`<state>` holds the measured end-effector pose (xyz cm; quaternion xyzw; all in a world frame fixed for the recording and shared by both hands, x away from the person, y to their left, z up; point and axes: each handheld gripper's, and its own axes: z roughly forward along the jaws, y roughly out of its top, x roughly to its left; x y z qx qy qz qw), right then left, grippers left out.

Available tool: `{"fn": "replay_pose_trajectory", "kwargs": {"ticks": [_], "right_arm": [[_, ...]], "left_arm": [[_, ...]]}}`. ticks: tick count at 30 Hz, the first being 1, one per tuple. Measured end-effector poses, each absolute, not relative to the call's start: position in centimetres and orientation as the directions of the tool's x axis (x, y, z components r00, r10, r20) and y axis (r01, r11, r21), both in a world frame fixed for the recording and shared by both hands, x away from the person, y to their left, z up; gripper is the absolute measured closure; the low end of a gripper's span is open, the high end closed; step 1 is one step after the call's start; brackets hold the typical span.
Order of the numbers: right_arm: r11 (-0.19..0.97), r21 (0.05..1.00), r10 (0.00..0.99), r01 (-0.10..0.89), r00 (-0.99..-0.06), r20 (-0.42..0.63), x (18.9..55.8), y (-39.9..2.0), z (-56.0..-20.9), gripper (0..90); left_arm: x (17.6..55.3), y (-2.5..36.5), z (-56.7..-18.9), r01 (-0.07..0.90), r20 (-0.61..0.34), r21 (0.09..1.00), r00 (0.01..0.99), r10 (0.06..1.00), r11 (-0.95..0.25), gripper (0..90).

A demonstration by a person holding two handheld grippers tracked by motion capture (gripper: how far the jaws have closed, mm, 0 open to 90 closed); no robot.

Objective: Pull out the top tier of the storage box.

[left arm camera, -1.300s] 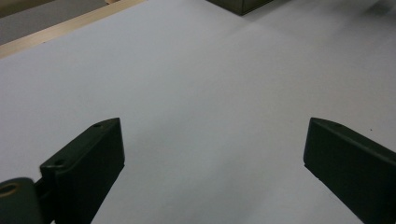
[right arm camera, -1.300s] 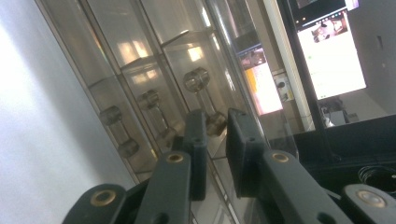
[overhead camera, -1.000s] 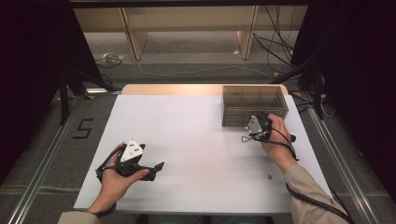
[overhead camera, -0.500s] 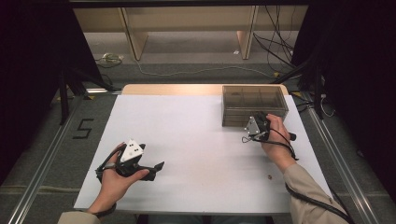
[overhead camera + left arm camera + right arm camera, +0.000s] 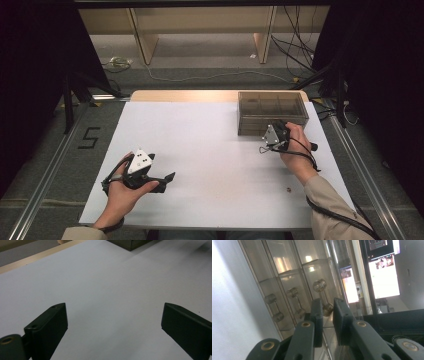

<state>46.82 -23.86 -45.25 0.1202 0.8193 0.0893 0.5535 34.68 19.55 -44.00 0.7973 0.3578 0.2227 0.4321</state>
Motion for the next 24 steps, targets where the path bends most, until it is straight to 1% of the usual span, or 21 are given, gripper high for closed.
{"fn": "replay_pose_trajectory", "kwargs": {"ticks": [10,18,20,24], "right_arm": [[0.956,0.276,0.293,0.098,-0.36,-0.886,46.67,-23.85,-45.26,79.7],[0.948,0.299,0.318,0.109,-0.354,-0.88,46.47,-23.71,-45.45,79.6],[0.954,0.282,0.299,0.101,-0.356,-0.885,46.41,-23.78,-45.36,79.7],[0.95,0.293,0.312,0.108,-0.353,-0.882,46.18,-23.74,-45.43,79.6]], "left_arm": [[34.65,19.53,-43.98,0.376,0.049,0.848,0.645,0.762,-0.373,6.8],[34.65,19.52,-43.99,0.377,0.05,0.848,0.645,0.763,-0.373,6.8],[34.65,19.52,-43.99,0.376,0.05,0.848,0.645,0.763,-0.374,6.8],[34.65,19.52,-43.99,0.376,0.051,0.848,0.644,0.763,-0.374,6.8]]}}
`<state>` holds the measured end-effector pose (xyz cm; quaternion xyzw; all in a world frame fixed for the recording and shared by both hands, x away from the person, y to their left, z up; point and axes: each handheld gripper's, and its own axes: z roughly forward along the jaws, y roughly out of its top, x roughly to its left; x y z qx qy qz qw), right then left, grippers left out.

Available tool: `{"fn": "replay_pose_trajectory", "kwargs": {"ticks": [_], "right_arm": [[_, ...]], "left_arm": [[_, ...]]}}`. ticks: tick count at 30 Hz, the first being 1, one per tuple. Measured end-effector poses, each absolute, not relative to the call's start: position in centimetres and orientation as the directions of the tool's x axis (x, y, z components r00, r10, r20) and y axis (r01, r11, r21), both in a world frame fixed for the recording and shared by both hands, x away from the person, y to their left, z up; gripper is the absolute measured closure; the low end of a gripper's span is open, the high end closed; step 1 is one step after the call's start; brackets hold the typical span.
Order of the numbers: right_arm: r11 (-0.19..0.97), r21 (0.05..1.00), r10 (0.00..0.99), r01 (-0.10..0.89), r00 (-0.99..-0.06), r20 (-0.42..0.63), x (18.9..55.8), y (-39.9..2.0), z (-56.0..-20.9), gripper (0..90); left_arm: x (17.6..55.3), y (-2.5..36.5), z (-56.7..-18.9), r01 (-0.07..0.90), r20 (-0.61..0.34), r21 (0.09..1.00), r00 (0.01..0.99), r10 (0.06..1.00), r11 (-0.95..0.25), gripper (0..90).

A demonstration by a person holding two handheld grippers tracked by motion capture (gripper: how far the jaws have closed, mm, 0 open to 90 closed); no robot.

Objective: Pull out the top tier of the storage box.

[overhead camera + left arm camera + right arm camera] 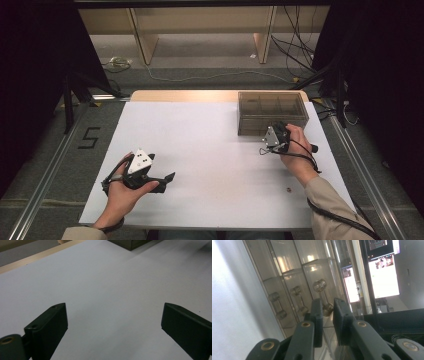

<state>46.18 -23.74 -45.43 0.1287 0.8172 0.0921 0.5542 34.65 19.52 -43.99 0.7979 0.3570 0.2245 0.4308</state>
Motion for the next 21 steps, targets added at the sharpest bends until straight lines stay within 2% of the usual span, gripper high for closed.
{"fn": "replay_pose_trajectory", "kwargs": {"ticks": [13,21], "right_arm": [[0.959,0.268,0.283,0.093,-0.36,-0.889,45.4,-23.8,-45.3,79.5],[0.953,0.288,0.303,0.096,-0.365,-0.88,44.8,-23.8,-45.3,79.1]], "left_arm": [[34.6,19.5,-44.0,0.376,0.051,0.848,0.643,0.764,-0.373,6.8],[34.7,19.5,-44.0,0.376,0.052,0.847,0.644,0.764,-0.374,6.8]]}}
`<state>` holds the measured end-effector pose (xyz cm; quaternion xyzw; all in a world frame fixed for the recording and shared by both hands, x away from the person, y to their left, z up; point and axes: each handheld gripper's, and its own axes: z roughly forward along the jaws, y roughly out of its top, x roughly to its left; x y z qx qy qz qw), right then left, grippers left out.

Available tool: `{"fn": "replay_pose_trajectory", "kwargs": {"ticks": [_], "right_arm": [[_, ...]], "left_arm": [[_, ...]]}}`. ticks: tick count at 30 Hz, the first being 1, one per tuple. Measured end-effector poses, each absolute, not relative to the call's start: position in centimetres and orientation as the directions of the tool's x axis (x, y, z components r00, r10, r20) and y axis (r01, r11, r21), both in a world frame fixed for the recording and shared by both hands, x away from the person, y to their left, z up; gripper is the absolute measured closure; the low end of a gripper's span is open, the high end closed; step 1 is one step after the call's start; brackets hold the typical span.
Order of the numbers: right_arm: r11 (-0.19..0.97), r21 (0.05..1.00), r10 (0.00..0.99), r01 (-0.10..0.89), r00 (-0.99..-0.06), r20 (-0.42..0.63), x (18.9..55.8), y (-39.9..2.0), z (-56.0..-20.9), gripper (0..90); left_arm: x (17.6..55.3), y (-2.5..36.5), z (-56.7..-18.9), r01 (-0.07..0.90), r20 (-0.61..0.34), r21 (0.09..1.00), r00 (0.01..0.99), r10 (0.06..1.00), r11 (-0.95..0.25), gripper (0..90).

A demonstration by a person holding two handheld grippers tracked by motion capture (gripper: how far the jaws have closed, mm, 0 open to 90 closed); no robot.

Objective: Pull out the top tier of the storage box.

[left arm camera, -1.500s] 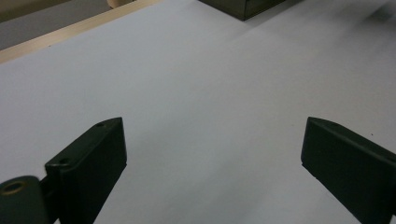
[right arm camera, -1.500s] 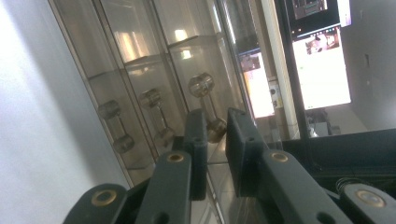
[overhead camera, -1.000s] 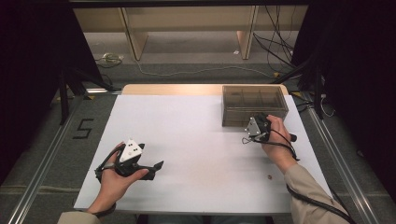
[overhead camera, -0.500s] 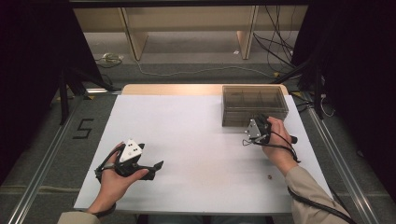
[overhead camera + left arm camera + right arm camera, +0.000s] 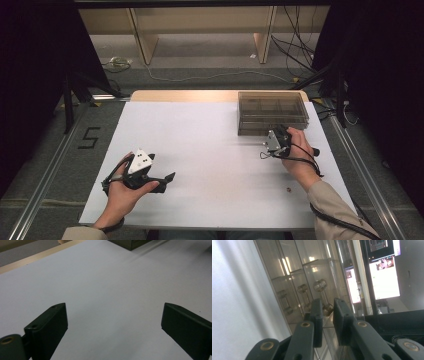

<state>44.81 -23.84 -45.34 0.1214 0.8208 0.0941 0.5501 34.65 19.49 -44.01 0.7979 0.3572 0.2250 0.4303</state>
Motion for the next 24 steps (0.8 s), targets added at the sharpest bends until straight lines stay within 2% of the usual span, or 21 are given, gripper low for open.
{"fn": "replay_pose_trajectory", "kwargs": {"ticks": [4,5,7,19,24], "right_arm": [[0.945,0.317,0.325,0.086,-0.392,-0.861,44.5,-24.2,-45.1,73.6],[0.947,0.309,0.314,0.084,-0.422,-0.85,44.2,-24.5,-44.9,67.5],[0.946,0.312,0.316,0.084,-0.447,-0.837,44.1,-25.0,-44.7,63.9],[0.927,0.351,0.368,0.135,-0.519,-0.771,45.8,-27.7,-41.9,62.9],[0.933,0.333,0.35,0.134,-0.542,-0.764,46.6,-28.1,-41.6,65.4]], "left_arm": [[34.6,19.5,-44.0,0.378,0.045,0.849,0.645,0.763,-0.369,6.8],[34.6,19.5,-44.0,0.378,0.045,0.849,0.645,0.763,-0.369,6.8],[34.7,19.5,-44.1,0.379,0.044,0.849,0.643,0.764,-0.368,6.9],[34.7,19.3,-44.0,0.379,0.044,0.849,0.645,0.763,-0.369,7.7],[34.8,19.3,-44.2,0.384,0.035,0.849,0.645,0.764,-0.364,7.9]]}}
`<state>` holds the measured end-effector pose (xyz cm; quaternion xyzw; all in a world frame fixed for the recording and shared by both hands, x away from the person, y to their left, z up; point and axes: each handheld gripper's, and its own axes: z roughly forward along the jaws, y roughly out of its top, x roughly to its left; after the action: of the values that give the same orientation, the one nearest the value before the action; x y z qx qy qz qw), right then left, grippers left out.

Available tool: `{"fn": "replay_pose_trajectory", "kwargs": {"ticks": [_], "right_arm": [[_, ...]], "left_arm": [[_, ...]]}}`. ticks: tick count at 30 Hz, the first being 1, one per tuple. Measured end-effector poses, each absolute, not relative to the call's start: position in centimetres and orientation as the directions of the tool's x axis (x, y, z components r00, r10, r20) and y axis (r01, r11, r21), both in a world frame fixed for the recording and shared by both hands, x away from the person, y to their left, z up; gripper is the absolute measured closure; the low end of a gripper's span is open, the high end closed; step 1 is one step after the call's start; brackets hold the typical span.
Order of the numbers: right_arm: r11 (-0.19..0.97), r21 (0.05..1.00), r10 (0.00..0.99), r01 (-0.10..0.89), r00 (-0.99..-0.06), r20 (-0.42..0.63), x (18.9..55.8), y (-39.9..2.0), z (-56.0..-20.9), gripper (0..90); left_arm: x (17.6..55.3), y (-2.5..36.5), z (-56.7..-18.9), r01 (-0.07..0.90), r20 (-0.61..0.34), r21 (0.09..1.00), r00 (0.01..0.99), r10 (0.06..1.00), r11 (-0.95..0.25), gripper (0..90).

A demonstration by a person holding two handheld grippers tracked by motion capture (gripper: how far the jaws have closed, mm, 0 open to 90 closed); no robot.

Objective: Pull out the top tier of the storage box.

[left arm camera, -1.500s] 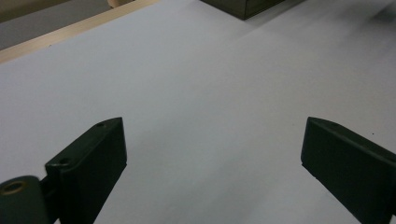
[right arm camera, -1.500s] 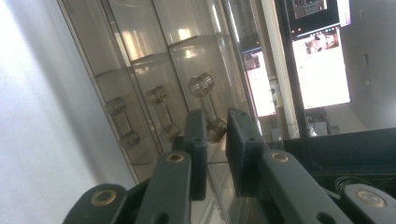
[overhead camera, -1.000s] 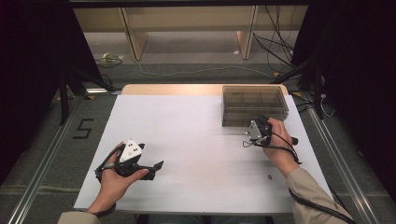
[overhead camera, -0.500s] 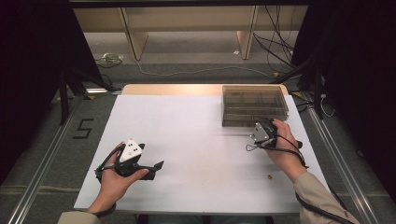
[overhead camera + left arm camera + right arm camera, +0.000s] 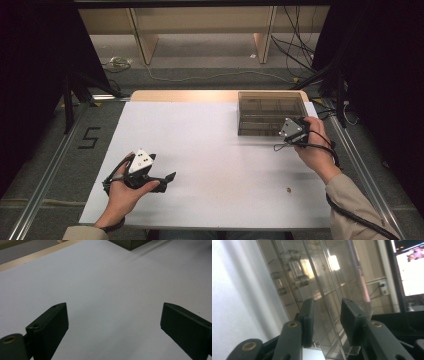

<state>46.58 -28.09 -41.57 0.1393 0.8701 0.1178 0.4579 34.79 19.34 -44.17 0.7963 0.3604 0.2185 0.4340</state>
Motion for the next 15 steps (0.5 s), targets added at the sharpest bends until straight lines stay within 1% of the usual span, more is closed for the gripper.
{"fn": "replay_pose_trajectory", "kwargs": {"ticks": [2,6,10,15], "right_arm": [[0.945,0.297,0.319,0.133,-0.564,-0.762,47.1,-28.2,-41.5,67.7],[0.949,0.285,0.31,0.136,-0.583,-0.751,47.5,-28.2,-41.4,69.8],[0.961,0.243,0.27,0.129,-0.611,-0.744,47.7,-28.3,-41.0,75.8],[0.972,0.208,0.23,0.111,-0.645,-0.729,48.0,-28.4,-40.5,78.0]], "left_arm": [[34.8,19.3,-44.1,0.381,0.038,0.849,0.647,0.762,-0.366,7.9],[34.8,19.3,-44.2,0.382,0.037,0.848,0.649,0.76,-0.367,8.0],[34.8,19.3,-44.2,0.382,0.036,0.848,0.65,0.759,-0.367,8.3],[34.8,19.3,-44.2,0.382,0.038,0.848,0.649,0.76,-0.369,8.4]]}}
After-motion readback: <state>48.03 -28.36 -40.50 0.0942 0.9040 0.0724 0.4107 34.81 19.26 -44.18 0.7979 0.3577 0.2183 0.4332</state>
